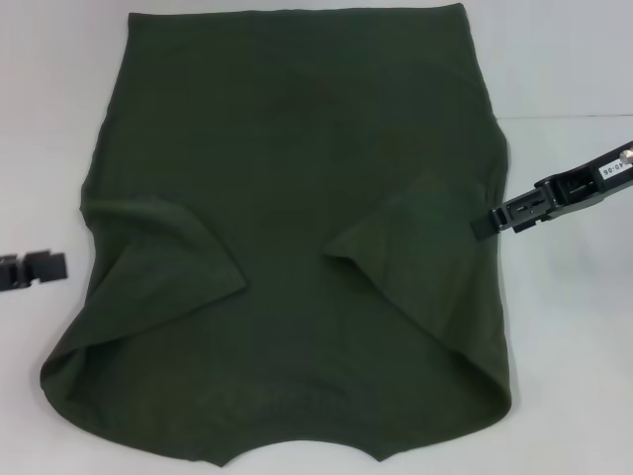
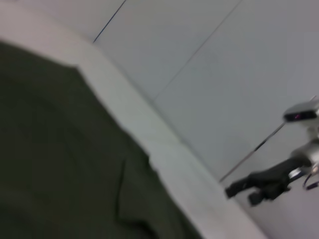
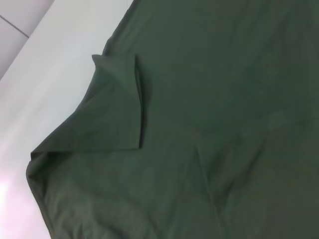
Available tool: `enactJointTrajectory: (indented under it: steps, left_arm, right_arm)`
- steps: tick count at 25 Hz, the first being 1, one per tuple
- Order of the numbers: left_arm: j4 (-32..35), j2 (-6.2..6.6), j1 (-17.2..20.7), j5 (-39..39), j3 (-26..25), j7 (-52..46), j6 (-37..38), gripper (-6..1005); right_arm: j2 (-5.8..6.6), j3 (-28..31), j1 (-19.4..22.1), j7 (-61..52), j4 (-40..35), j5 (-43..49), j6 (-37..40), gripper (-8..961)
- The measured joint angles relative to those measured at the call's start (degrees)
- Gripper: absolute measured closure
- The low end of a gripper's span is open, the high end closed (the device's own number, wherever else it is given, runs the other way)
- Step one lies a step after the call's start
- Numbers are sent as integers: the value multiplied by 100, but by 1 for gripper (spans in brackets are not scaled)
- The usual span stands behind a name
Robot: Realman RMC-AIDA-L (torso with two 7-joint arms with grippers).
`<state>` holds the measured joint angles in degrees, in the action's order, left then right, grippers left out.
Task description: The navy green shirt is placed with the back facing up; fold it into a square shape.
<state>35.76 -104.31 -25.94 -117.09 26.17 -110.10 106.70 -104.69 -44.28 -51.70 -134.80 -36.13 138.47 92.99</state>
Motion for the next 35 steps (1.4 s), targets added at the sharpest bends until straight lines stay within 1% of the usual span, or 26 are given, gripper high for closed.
enactJointTrajectory:
  steps: [1,3,7,9,15,19,22,27,35]
  left_arm:
    - [116,71,19,-270,-30,-289,5,103]
    - [185,108,36,-434,-68,-512,-25,103]
    - [289,154,84,-1000,-309,-1104,-308,102]
    - [270,161,100,-1237,-376,-1217,-405,101]
    - [152,133,86,-1733,-391,-1460,-610,101]
    - [-154,140,22,-1830,-327,-1499,-749,101]
    - [-232,106,-16,-1981,-278,-1553,-954,101]
    - [-422,98,-97,-2071,-254,-1527,-1173,101]
    - [-479,50,-203,-2082,163,-1513,-1536,101]
  right_arm:
    - [-7,-14,-8,20,7,0,-2,6]
    - [-21,-78,-21,38,19,0,-7,6]
    - [-50,-139,-22,103,37,0,-14,6]
    - [-55,-138,-8,129,44,-1,-21,6]
    - [-60,-143,14,165,51,-3,-39,7]
    - [-86,-149,33,199,65,-5,-45,7]
    - [-99,-159,33,245,114,-5,-44,7]
    - [-103,-168,38,257,128,-5,-43,7]
    - [-112,-203,39,261,179,-5,-117,7]
